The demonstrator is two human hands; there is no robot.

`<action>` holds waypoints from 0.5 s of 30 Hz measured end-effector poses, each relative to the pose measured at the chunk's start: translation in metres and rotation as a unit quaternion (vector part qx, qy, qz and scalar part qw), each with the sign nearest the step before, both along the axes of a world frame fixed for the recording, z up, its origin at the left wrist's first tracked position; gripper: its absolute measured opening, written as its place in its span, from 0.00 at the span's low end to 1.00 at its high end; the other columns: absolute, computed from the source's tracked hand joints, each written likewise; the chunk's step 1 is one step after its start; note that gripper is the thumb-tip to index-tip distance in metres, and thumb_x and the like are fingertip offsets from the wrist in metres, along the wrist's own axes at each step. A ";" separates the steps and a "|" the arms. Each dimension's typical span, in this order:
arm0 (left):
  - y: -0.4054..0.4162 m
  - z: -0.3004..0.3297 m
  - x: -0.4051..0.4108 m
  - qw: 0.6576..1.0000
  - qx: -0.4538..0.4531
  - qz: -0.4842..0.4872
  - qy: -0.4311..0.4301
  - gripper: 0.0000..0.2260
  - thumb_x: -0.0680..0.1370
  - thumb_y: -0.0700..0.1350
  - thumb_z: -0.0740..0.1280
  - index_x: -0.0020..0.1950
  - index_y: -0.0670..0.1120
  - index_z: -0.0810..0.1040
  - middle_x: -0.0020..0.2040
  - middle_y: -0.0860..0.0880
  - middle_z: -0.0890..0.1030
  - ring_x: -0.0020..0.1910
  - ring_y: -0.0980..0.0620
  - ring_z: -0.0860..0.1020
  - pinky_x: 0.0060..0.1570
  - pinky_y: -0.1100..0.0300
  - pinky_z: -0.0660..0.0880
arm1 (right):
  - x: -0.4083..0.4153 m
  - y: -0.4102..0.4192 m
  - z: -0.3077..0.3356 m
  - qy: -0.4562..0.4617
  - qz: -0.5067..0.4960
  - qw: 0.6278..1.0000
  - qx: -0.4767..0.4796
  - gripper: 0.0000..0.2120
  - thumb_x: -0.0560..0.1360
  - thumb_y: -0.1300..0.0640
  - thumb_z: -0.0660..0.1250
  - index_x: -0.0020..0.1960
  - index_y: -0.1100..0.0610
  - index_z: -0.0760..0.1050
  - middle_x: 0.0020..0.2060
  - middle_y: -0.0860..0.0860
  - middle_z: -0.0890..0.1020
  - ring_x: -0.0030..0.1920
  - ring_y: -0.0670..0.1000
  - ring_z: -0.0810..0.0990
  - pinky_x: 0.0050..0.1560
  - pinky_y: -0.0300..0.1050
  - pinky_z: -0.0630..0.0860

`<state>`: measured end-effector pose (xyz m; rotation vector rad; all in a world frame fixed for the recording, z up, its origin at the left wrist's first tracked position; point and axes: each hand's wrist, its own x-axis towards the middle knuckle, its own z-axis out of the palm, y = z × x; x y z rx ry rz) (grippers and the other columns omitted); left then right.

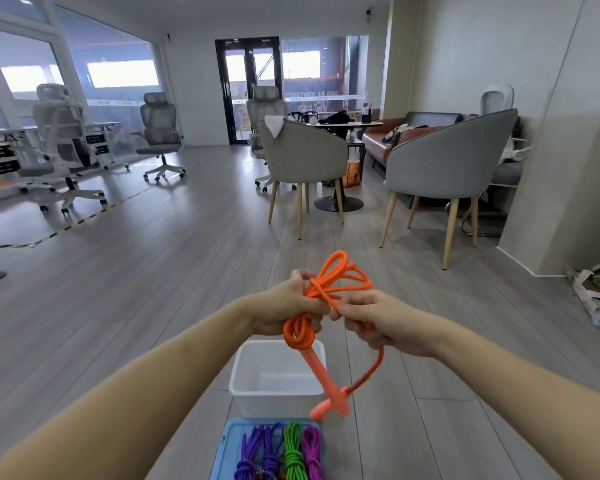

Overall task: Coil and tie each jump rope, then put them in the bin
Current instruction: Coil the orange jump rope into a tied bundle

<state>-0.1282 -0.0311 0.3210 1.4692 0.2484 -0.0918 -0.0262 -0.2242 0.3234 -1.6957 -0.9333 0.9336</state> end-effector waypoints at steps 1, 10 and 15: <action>0.002 0.008 -0.003 0.999 -0.028 -0.014 -0.023 0.31 0.77 0.28 0.69 0.71 0.50 0.58 0.37 0.46 0.75 0.33 0.52 0.73 0.36 0.56 0.77 | 0.005 -0.003 0.000 0.020 0.006 1.000 0.005 0.10 0.84 0.52 0.63 0.53 0.58 0.78 0.32 0.49 0.70 0.28 0.46 0.60 0.28 0.40 0.54; -0.012 0.046 -0.022 0.977 0.038 -0.208 0.000 0.13 0.83 0.57 0.62 0.52 0.47 0.67 0.39 0.49 0.68 0.32 0.56 0.65 0.33 0.65 0.70 | 0.031 -0.004 -0.013 0.000 0.065 0.996 -0.067 0.13 0.81 0.43 0.68 0.44 0.52 0.77 0.32 0.48 0.68 0.30 0.46 0.61 0.30 0.41 0.57; -0.032 0.009 -0.022 0.929 0.267 -0.221 0.129 0.22 0.81 0.51 0.71 0.67 0.49 0.62 0.44 0.46 0.75 0.35 0.55 0.74 0.38 0.59 0.77 | 0.031 0.004 -0.003 -0.116 -0.007 0.986 -0.123 0.13 0.76 0.44 0.73 0.44 0.54 0.84 0.35 0.52 0.76 0.33 0.48 0.71 0.35 0.42 0.68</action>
